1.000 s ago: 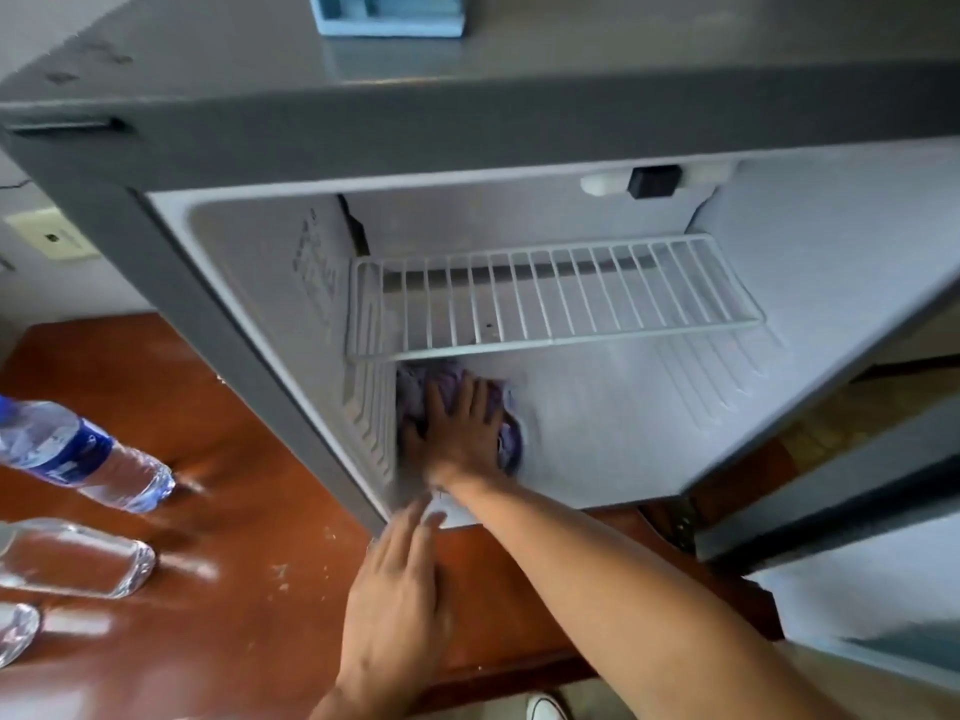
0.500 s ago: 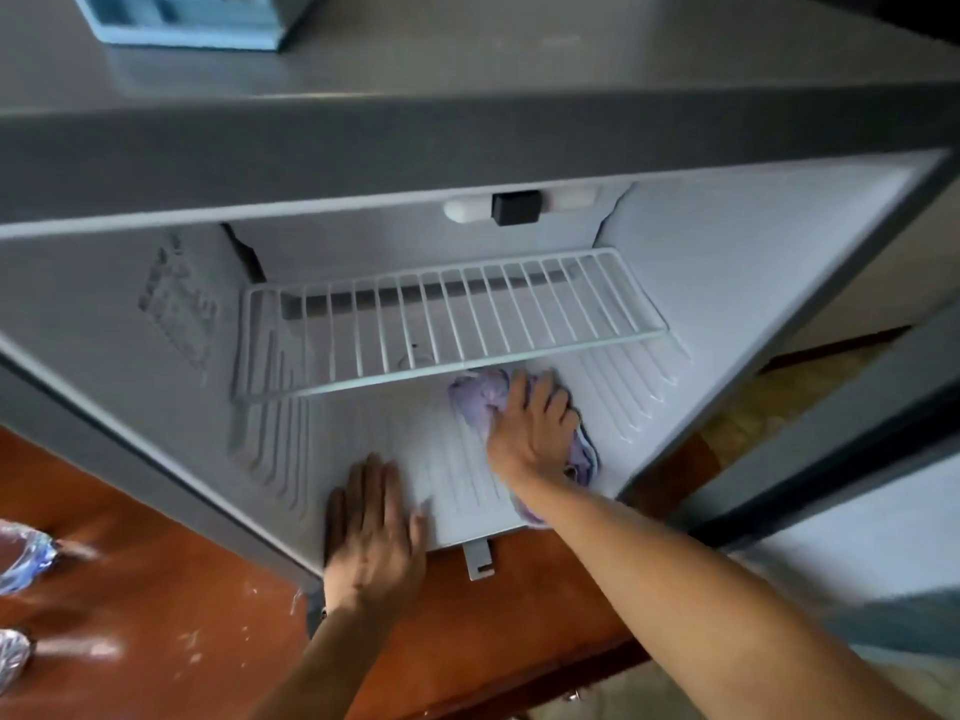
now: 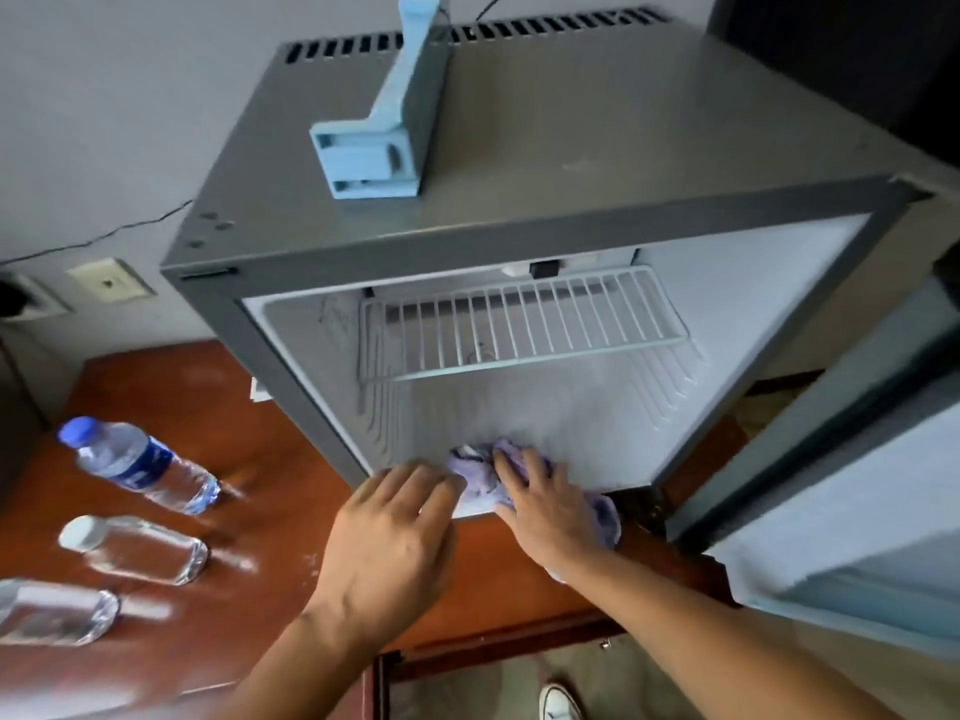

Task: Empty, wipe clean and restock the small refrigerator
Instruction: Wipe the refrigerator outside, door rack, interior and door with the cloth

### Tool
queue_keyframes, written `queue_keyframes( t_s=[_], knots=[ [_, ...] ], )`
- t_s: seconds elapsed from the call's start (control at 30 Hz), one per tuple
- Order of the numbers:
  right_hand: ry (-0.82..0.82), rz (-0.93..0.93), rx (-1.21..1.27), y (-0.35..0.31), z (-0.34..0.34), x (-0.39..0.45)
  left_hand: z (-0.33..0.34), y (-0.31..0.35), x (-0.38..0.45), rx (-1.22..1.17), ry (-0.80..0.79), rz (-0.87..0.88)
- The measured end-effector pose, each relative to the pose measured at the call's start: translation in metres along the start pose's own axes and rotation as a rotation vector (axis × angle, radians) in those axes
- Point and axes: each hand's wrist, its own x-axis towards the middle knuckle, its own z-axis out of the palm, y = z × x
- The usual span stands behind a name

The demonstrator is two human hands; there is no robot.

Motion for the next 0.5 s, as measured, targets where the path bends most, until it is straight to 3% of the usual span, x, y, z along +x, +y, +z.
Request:
queue_keyframes(
  t_s=[0.07,0.13,0.23,0.3,0.43,0.5],
  knots=[
    [-0.049,0.170,0.301,0.001,-0.019,0.006,-0.060,0.003,0.001,0.095,0.172,0.059],
    [-0.110,0.328,0.769,-0.007,-0.041,0.014,-0.113,0.003,0.006,0.239,0.310,0.059],
    [-0.047,0.342,1.308,-0.034,-0.079,0.015,-0.166,-0.003,0.024,0.408,0.411,-0.034],
    [-0.043,0.300,1.500,-0.055,-0.112,0.015,-0.190,-0.016,0.048,0.426,0.352,-0.105],
    [-0.098,0.250,1.704,-0.111,-0.142,0.034,-0.209,-0.046,0.106,0.227,-0.027,-0.249],
    [-0.152,0.317,1.729,-0.139,-0.131,0.057,-0.203,-0.057,0.123,0.142,-0.128,-0.271]
  ],
)
